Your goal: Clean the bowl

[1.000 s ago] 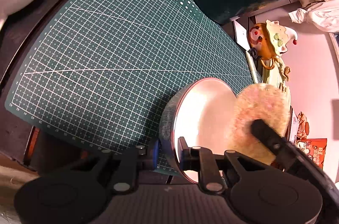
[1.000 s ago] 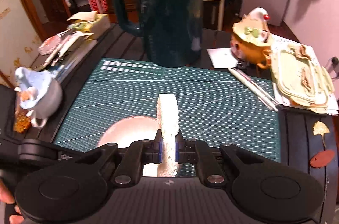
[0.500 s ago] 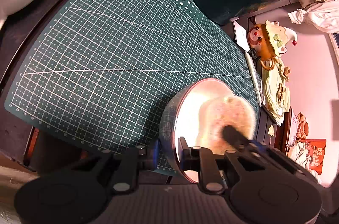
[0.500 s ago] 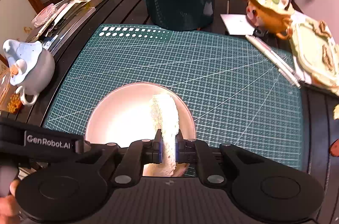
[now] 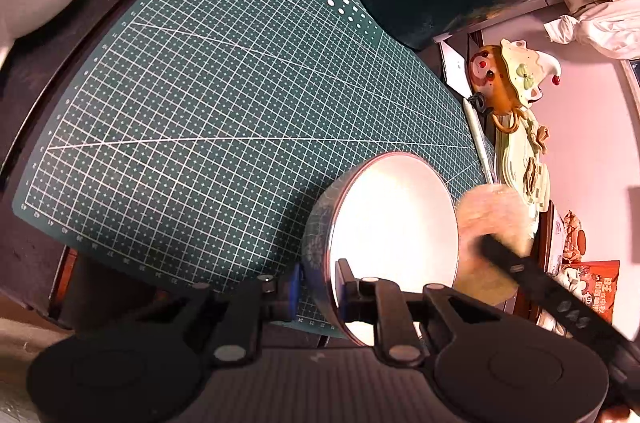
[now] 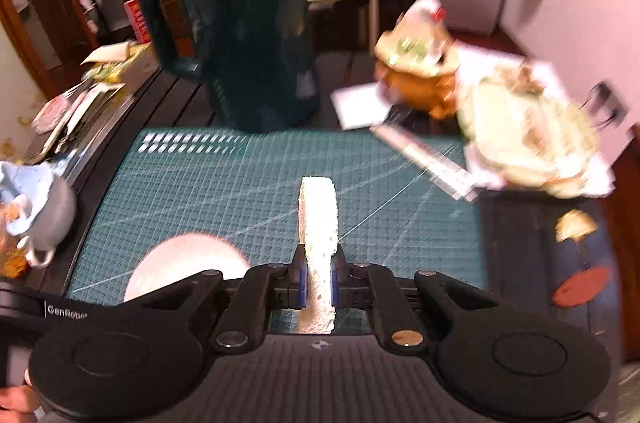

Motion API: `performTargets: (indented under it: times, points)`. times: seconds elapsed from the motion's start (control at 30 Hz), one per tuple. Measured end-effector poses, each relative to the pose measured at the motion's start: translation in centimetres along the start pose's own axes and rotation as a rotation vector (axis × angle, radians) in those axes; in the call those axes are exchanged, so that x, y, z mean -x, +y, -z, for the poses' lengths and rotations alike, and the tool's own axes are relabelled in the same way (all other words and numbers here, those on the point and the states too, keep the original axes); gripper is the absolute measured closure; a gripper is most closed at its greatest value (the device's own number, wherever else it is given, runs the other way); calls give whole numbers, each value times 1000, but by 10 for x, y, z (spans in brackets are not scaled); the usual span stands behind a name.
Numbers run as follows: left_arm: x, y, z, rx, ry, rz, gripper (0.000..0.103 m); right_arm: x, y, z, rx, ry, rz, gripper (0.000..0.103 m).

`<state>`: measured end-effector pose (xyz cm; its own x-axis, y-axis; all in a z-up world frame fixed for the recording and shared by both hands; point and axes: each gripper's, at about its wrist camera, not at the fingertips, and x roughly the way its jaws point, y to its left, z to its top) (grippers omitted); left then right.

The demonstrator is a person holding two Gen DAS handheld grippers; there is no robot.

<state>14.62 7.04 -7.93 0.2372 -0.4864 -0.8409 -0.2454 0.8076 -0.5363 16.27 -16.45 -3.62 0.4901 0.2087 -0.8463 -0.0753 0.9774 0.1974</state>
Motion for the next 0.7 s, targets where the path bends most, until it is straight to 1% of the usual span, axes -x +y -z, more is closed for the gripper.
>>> performTargets:
  times: [0.03, 0.07, 0.2, 0.33, 0.53, 0.63, 0.7]
  points:
    - [0, 0, -1, 0, -1, 1, 89, -7, -1, 2, -13, 30, -30, 94]
    - [0, 0, -2, -1, -2, 1, 88, -9, -2, 2, -18, 41, -37, 94]
    - [-1, -2, -8, -18, -18, -12, 88, -6, -5, 7, -39, 60, -64, 94]
    - [1, -1, -16, -40, -50, -6, 88, -1, -15, 15, -95, 89, -152, 93]
    - [10, -1, -17, -46, -64, 6, 87, 0, -17, 22, -94, 103, -155, 93]
    - [14, -2, -8, -50, -51, -3, 80, 1, -16, 22, -88, 98, -145, 93]
    - [16, -2, -3, -52, -43, -9, 82, 1, -16, 22, -82, 91, -135, 93]
